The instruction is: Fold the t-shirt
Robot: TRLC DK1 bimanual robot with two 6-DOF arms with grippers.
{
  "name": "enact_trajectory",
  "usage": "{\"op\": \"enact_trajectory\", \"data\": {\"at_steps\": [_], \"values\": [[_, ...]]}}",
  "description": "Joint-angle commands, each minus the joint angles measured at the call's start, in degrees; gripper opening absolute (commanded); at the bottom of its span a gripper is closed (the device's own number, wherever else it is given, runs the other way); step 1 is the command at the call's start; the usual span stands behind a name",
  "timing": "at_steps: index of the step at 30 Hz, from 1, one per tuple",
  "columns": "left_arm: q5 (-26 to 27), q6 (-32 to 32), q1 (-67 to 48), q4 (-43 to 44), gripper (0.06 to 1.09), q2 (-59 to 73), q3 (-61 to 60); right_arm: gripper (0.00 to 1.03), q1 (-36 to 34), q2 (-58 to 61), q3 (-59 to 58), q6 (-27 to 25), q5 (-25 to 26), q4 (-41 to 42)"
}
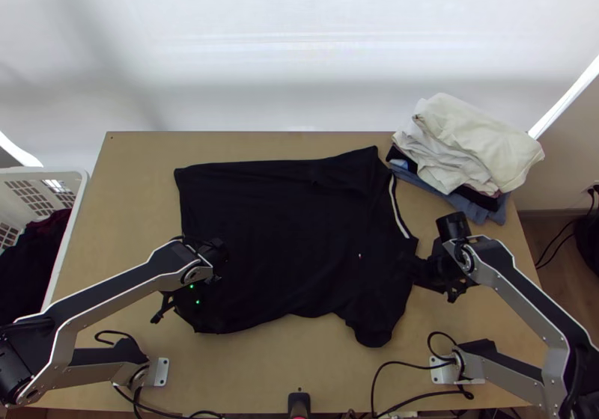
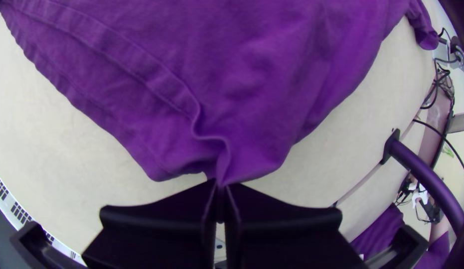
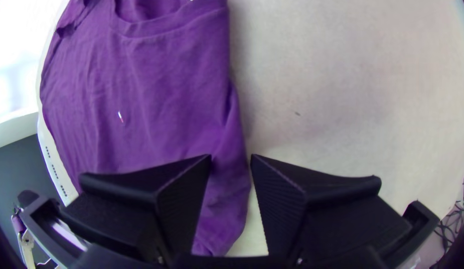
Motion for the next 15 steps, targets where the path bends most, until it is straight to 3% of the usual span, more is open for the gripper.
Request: {"op": "enact_trajectory", "data": {"at_steps": [1,3,4,6,7,12,15], "values": [[0.32,0.85,0.38,-1.60,0.10,-1.12,0.37,0.40,1.08,1.15,-1.70,0.74,0.09,-0.14],[0.32,0.94,0.65,-1.69,0.10,-1.21,0.55,0.40,1.34,1.15,-1.70,0.92,0.00,0.03],[0.32,1.20,0.82,-1.78,0.10,-1.30,0.55,0.35,1.52,1.15,-1.70,1.09,0.09,0.12],[0.32,1.38,1.17,-1.86,0.10,-1.56,0.64,0.10,1.52,0.36,-1.87,1.18,1.06,1.70],[0.32,1.47,1.35,-2.04,0.10,-1.65,0.72,0.03,1.43,-0.43,-2.14,1.18,1.85,2.49],[0.50,1.64,6.54,-1.86,0.10,-3.32,5.73,0.03,1.26,-6.49,-0.56,1.27,2.11,2.23],[1.99,0.23,12.60,0.24,0.10,-3.58,10.74,0.03,1.61,-11.59,3.40,2.24,5.89,1.79]]}}
